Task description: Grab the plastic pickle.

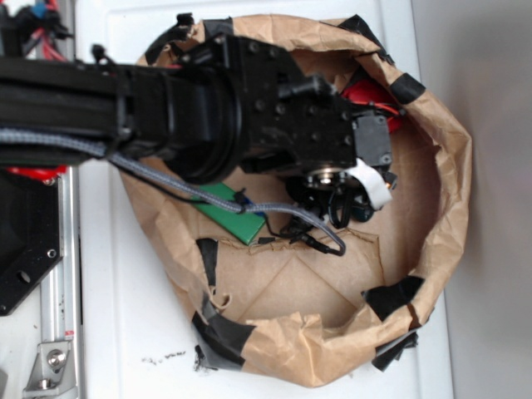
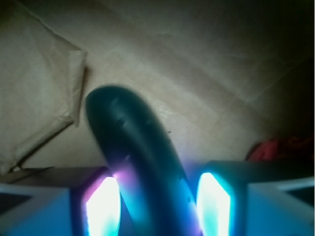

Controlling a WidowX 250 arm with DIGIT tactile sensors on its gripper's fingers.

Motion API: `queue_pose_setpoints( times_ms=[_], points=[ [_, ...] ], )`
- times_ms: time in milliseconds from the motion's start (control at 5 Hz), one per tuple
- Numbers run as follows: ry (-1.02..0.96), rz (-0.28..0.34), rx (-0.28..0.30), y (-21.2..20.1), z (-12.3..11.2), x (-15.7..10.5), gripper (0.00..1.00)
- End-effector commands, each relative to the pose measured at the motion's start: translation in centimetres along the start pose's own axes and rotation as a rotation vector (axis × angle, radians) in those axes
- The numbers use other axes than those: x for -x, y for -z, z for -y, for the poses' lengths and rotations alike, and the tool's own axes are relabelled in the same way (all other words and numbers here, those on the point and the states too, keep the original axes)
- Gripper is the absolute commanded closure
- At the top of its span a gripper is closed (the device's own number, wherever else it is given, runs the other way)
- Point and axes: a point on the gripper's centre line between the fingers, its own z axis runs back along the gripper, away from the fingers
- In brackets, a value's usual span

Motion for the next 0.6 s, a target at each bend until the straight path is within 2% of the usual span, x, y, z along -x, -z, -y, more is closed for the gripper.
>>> queue_pose_setpoints(
  times_ms=[0, 200, 400],
  points=[
    [0.002, 0.025, -0.053, -2.7, 1.0, -0.5, 1.00],
    [-0.245, 0.072, -0.114, -7.7, 1.2, -1.8, 1.00],
    [-0.503, 0.043, -0.112, -12.7, 0.0, -2.1, 1.00]
  ],
)
